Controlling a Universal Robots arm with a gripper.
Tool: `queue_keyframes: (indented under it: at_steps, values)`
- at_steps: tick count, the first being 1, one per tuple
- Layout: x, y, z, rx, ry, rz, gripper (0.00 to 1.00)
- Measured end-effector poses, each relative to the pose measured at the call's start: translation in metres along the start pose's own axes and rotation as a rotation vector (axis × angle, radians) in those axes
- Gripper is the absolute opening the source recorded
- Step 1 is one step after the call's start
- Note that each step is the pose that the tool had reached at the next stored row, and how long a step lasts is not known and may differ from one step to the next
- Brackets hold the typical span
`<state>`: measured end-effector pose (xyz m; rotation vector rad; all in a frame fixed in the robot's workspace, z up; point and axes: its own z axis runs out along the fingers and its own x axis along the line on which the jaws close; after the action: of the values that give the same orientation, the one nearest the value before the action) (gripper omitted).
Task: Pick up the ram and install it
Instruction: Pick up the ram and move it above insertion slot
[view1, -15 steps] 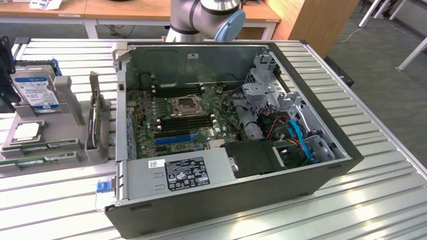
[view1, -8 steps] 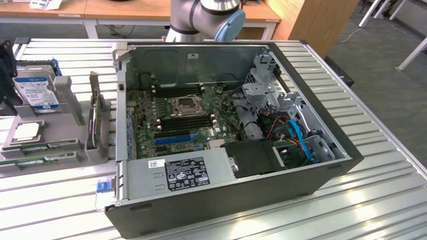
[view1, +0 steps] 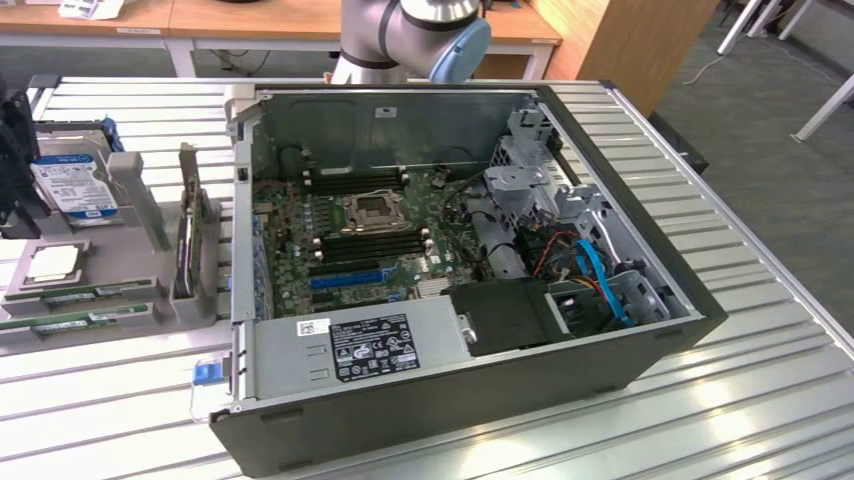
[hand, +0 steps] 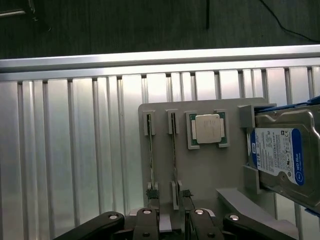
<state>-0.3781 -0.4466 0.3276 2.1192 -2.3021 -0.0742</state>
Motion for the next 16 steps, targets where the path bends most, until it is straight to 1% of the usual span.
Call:
queue_keyframes:
  at_steps: [16]
  values:
    - [0.000, -0.0007, 0.0158, -0.0002, 0.0003, -0.008, 0.29]
